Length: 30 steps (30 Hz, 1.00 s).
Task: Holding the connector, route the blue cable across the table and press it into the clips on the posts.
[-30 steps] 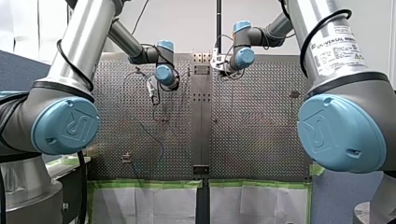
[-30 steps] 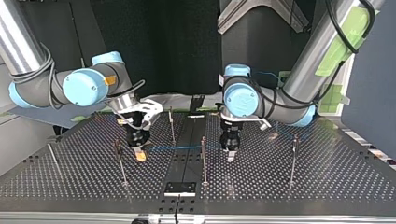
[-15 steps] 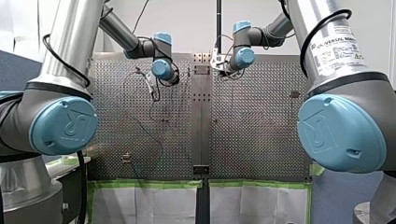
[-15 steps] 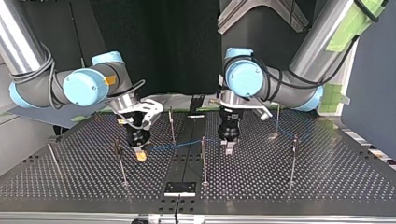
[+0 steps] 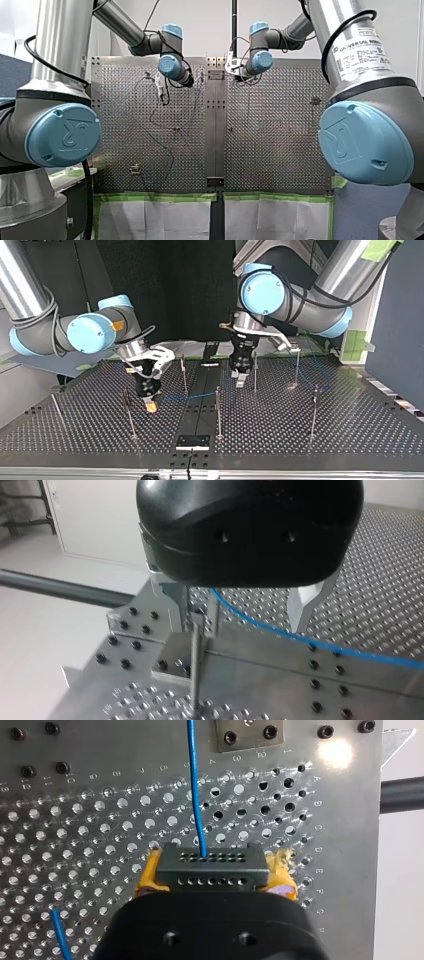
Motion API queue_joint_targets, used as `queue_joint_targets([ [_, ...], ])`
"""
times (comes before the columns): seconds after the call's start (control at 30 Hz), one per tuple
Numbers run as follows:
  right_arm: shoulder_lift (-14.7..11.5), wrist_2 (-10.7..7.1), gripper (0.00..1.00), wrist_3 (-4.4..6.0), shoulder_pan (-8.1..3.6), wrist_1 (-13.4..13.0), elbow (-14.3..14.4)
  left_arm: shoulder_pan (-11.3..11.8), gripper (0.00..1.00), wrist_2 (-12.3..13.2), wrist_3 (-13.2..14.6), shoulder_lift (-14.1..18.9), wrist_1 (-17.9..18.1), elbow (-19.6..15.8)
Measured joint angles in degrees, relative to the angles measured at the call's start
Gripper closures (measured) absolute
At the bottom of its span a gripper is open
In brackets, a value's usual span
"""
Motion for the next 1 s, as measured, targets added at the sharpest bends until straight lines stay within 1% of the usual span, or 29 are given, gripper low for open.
queue_joint_targets([
  [0.1, -0.08, 0.0, 1.0, -0.01, -0.03, 0.04, 0.0, -0.6, 0.0, 0.0, 0.21, 1.48, -0.05, -0.35],
  [0.23, -0.17, 0.0, 1.0, 0.05, -0.05, 0.06, 0.03, -1.38, 0.0, -0.01, 1.35, 3.12, -0.15, -0.44],
  [0.43, -0.28, 0.0, 1.0, 0.07, -0.12, 0.07, 0.0, -3.05, 0.0, -0.03, 3.26, 4.31, 0.06, -0.45],
  [0.57, -0.53, 0.0, 1.0, 0.07, -0.13, 0.07, 0.0, -4.48, 0.0, -0.07, 3.9, 4.45, 0.21, -0.46],
  [0.8, -2.11, 0.0, 1.0, 0.07, -0.16, 0.21, 0.01, -6.78, 0.0, -0.77, 3.96, 4.41, 0.81, -0.31],
  [0.9, -2.68, 0.06, 1.0, 0.23, -0.21, 0.47, 0.03, -7.47, 0.0, -1.42, 3.98, 4.02, 0.94, 0.33],
  [1.0, -2.96, 0.08, 1.0, 0.47, -0.22, 0.77, 0.05, -8.15, 0.0, -1.81, 4.07, 2.85, 0.31, 1.66],
])
